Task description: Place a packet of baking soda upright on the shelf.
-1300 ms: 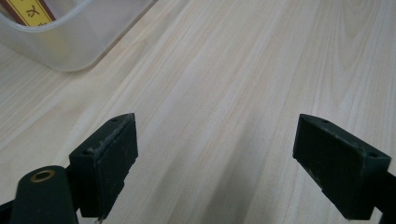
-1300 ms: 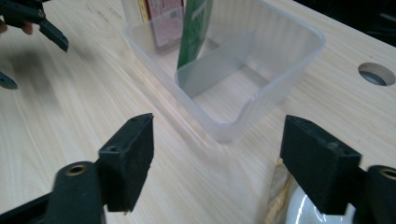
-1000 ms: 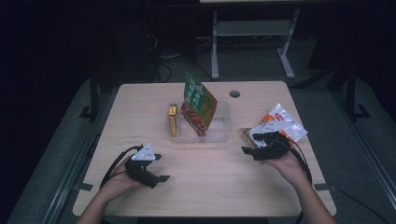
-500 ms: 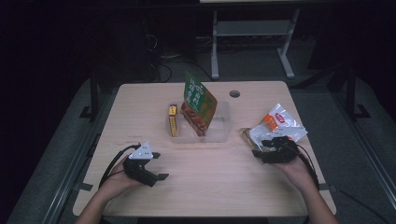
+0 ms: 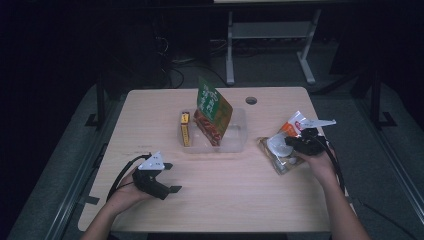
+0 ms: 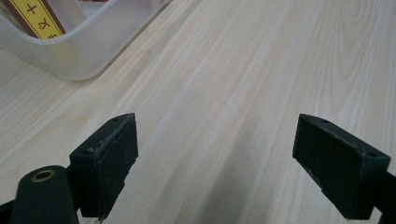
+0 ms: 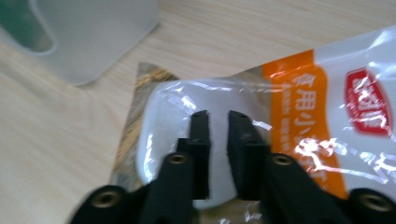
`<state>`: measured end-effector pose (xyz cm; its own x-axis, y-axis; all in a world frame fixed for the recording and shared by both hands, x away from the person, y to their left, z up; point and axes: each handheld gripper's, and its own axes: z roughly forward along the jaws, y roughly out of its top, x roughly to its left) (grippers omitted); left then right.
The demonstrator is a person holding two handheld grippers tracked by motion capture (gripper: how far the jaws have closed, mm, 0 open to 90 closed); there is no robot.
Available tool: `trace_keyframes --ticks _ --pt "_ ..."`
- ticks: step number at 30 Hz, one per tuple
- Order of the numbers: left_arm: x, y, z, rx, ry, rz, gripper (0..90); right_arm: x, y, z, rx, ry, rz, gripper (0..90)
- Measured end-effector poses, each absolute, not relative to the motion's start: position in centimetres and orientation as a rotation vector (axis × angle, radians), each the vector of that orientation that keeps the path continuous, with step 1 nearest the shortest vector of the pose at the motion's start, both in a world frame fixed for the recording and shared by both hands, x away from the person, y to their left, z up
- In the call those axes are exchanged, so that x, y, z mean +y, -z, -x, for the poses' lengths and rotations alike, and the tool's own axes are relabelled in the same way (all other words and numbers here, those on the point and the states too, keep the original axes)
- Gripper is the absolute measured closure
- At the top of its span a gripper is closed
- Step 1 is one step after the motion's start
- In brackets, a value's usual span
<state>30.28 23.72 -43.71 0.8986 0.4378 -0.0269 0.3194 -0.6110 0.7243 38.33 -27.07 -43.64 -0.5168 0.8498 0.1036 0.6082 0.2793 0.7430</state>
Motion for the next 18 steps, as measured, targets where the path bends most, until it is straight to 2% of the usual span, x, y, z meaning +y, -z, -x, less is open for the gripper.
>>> trace_keyframes --ticks 2,5,9,18 --pt "23.6 43.7 -30.3 0.530 -0.195 -2.284 13.6 -27.0 43.9 -39.0 2.269 -1.048 -1.322 90.0" --pt "23.5 43.8 -30.2 0.534 -0.187 -2.280 13.6 -26.7 44.1 -39.4 2.298 -1.055 -1.315 90.0" --pt "23.6 43.8 -30.3 0.532 -0.186 -2.284 13.6 -25.4 45.0 -39.7 2.383 -0.898 -1.234 90.0" --pt "23.5 43.9 -30.3 0.530 -0.184 -2.286 13.6 -25.3 45.1 -39.3 2.429 -0.923 -1.223 90.0"
